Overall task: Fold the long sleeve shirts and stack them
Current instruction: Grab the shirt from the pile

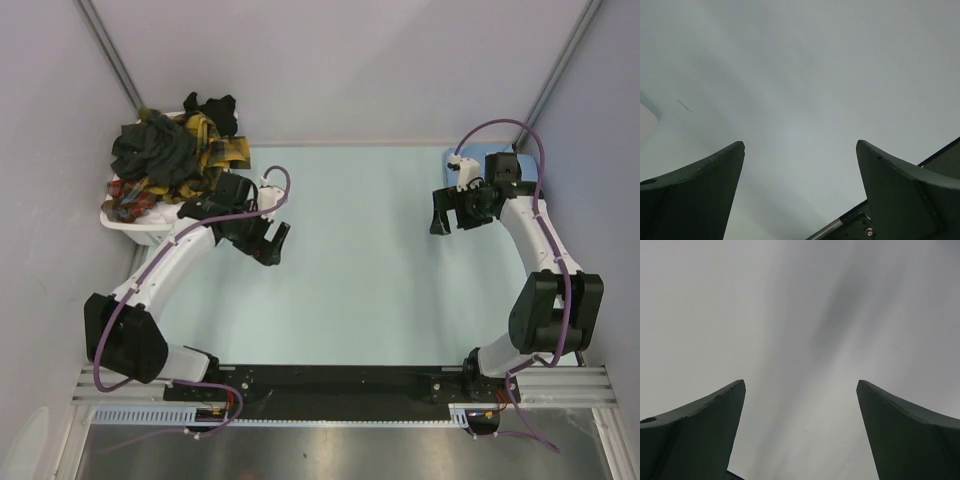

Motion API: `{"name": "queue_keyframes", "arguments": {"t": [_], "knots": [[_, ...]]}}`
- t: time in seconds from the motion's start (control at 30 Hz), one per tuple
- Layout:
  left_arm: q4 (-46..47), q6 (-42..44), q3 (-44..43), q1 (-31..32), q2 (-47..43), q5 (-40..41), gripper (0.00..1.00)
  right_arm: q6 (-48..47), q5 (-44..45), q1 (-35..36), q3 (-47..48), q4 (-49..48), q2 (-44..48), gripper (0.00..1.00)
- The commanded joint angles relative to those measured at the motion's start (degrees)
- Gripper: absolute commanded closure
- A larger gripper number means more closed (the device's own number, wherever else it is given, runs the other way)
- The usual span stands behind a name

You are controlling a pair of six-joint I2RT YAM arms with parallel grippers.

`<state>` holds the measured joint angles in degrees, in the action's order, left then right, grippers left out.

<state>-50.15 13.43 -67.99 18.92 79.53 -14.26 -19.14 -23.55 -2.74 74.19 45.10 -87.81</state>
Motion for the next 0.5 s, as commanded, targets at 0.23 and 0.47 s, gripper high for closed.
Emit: {"name": "queue_keyframes", "arguments": {"t": [0.23, 0.47], "knots": [[3.9, -0.2, -30.0, -21.1, 8.7, -9.6, 0.0, 0.1, -3.2, 0.4, 4.9, -0.7, -0.6, 0.0], [13.8, 2.8, -36.9, -29.4, 17.1, -1.4, 0.01, -0.1, -3.4, 0.3, 6.7, -0.6, -3.1, 0.0]]}}
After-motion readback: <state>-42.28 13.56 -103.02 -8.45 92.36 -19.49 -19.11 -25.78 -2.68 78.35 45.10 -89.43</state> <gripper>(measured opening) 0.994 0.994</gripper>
